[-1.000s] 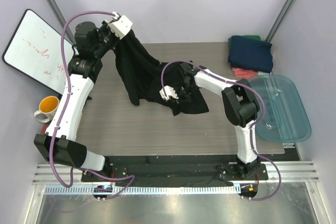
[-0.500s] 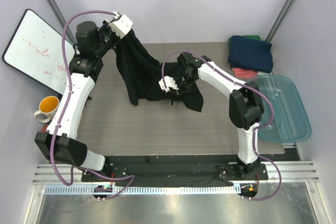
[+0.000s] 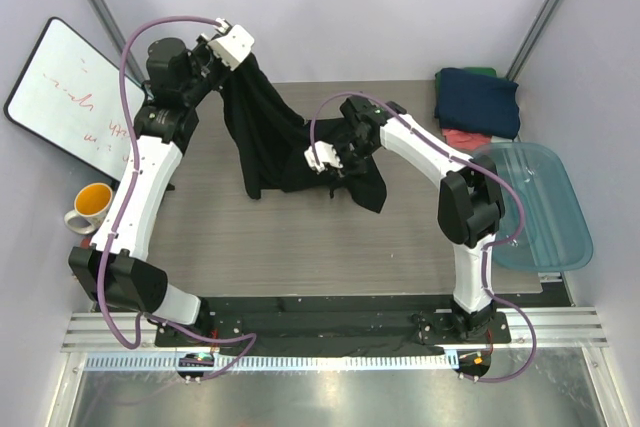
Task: Fold and stack the t-shirts
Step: Flatten out the tshirt
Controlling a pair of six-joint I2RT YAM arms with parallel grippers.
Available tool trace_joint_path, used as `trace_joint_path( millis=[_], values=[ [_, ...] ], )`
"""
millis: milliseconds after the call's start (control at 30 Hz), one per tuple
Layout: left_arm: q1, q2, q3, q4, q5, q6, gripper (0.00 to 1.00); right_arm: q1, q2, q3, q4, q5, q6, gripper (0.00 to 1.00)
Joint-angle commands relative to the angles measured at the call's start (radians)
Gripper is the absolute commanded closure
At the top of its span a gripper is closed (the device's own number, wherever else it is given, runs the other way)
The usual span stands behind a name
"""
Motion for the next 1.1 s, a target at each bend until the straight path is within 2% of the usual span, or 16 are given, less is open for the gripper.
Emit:
trace_joint_path(
  millis=[0,33,67,367,400,433,467,500,667,1067],
  values=[
    [-0.005,0.001,0.06,0.088,0.007,-0.005,1.0,-0.008,-0.008,0.057,0.006,-0.035,0.057,0.73],
    [-0.006,0.001,0.061,0.088,0.007,-0.007,1.0,-0.011,-0.006,0.061,0.003,-0.041,0.057,0.66],
    [-0.006,0.001,0.061,0.088,0.007,-0.007,1.0,-0.011,-0.005,0.061,-0.006,-0.041,0.035,0.99],
    [-0.006,0.003,0.063,0.088,0.006,-0.005,1.0,-0.011,0.001,0.06,-0.047,-0.029,0.016,0.99],
    [-0.006,0.003,0.06,0.088,0.007,-0.008,1.0,-0.01,0.004,0.055,-0.056,-0.022,0.004,0.96],
    [-0.006,0.001,0.058,0.086,0.006,-0.007,1.0,-0.008,0.009,0.046,-0.066,-0.012,-0.01,0.76],
    [-0.008,0.0,0.057,0.086,0.007,-0.008,1.0,-0.008,0.01,0.032,-0.069,0.003,-0.036,0.7],
    [-0.009,0.0,0.054,0.088,0.007,-0.007,1.0,-0.007,0.009,0.017,-0.066,0.003,-0.044,0.68],
    [-0.011,-0.002,0.054,0.08,0.006,-0.007,1.0,0.009,0.024,-0.067,-0.052,-0.011,-0.044,0.63],
    [-0.012,-0.008,0.044,0.06,0.007,-0.014,1.0,0.029,0.053,-0.152,0.025,-0.061,0.034,0.62]
  ],
)
